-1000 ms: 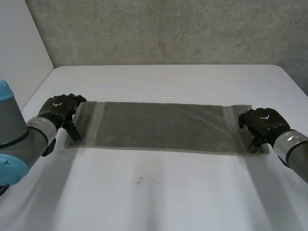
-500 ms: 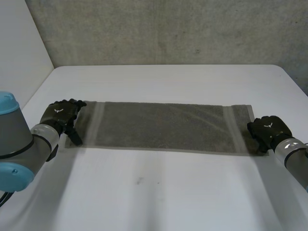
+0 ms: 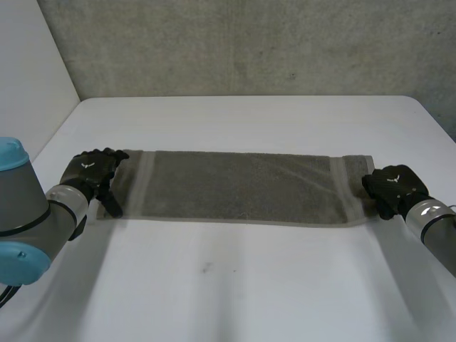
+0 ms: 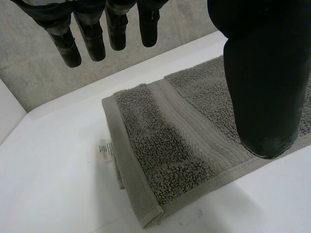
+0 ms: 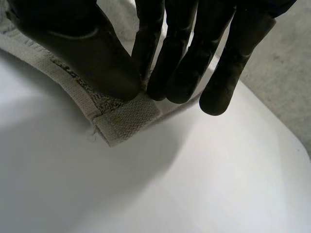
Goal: Fold the towel.
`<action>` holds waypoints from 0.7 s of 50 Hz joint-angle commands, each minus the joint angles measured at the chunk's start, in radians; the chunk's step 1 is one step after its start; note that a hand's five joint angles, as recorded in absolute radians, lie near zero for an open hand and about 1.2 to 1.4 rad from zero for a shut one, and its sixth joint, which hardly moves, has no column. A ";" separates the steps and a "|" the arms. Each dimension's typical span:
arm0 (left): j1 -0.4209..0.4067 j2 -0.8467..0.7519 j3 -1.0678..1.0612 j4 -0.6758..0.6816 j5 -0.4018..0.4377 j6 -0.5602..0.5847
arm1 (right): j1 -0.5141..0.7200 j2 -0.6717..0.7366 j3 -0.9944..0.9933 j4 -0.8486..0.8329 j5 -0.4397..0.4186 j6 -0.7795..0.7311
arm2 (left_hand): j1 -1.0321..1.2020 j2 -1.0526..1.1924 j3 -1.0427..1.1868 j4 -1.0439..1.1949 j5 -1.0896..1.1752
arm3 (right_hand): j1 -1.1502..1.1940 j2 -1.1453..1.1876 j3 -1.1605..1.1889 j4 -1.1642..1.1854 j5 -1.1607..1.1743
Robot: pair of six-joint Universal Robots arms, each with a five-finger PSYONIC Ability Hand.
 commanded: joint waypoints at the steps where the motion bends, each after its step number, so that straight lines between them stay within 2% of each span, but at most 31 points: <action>1: 0.000 -0.005 0.000 0.000 0.003 0.002 | 0.002 -0.087 0.039 -0.002 -0.003 0.077 | 0.020 0.022 0.021 0.020 0.006 | 0.069 0.073 0.059 0.056 0.058; 7: 0.000 -0.029 0.006 0.002 0.003 0.005 | -0.004 -0.156 0.069 -0.004 -0.006 0.175 | 0.046 0.048 0.047 0.047 0.033 | 0.069 0.073 0.059 0.056 0.058; 9: 0.000 -0.037 0.009 0.003 0.003 0.006 | -0.010 -0.161 0.076 -0.004 -0.006 0.184 | 0.069 0.072 0.071 0.070 0.056 | 0.069 0.073 0.059 0.056 0.058; 11: 0.000 -0.061 0.020 0.006 0.004 0.006 | -0.018 -0.161 0.079 -0.004 -0.006 0.187 | 0.183 0.186 0.185 0.184 0.170 | 0.069 0.073 0.059 0.056 0.058; 20: 0.003 -0.129 0.058 0.006 0.050 0.029 | -0.024 -0.158 0.077 -0.004 -0.008 0.184 | 0.231 0.233 0.232 0.232 0.218 | 0.069 0.073 0.059 0.056 0.058; 27: 0.055 -0.173 0.086 0.009 0.063 0.098 | -0.024 -0.150 0.076 -0.004 -0.008 0.181 | 0.421 0.424 0.423 0.422 0.408 | 0.069 0.073 0.059 0.056 0.058; 35: 0.063 -0.198 0.110 0.011 0.063 0.110 | -0.022 -0.149 0.076 -0.004 -0.008 0.180 | 0.651 0.653 0.652 0.651 0.638 | 0.069 0.073 0.059 0.056 0.058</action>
